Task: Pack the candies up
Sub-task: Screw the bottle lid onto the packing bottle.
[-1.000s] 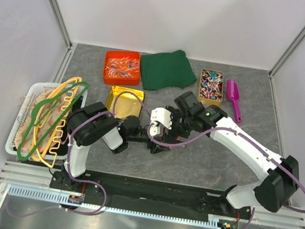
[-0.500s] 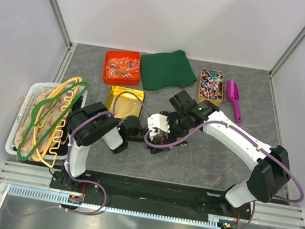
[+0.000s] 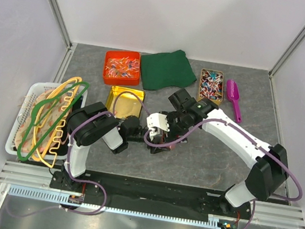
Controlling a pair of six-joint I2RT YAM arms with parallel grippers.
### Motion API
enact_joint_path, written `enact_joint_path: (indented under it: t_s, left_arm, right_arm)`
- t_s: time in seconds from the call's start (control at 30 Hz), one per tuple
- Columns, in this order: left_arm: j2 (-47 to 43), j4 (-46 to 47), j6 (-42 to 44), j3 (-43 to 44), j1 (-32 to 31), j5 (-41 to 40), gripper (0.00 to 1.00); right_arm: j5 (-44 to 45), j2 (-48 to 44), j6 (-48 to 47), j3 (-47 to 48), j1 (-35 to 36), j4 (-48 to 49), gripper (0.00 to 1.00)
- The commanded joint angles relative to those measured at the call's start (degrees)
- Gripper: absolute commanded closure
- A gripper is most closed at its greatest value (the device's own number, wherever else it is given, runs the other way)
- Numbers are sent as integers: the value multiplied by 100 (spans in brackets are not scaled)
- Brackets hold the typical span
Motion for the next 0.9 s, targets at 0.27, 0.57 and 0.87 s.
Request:
enact_joint_path:
  t_s: [0.27,0.57,0.87]
  left_arm:
    - [48,-96,319,63,-37,-108,50]
    - [39,-105,319,63,-28,-108,50]
    - [39,-87,310,63,-28,-125,50]
  right_arm:
    - [-190,62,11,132,-11,48,37]
    - [-59,-114,1047,-342,16,609,51]
    - [311,-527,3347,-931,33,1664,56]
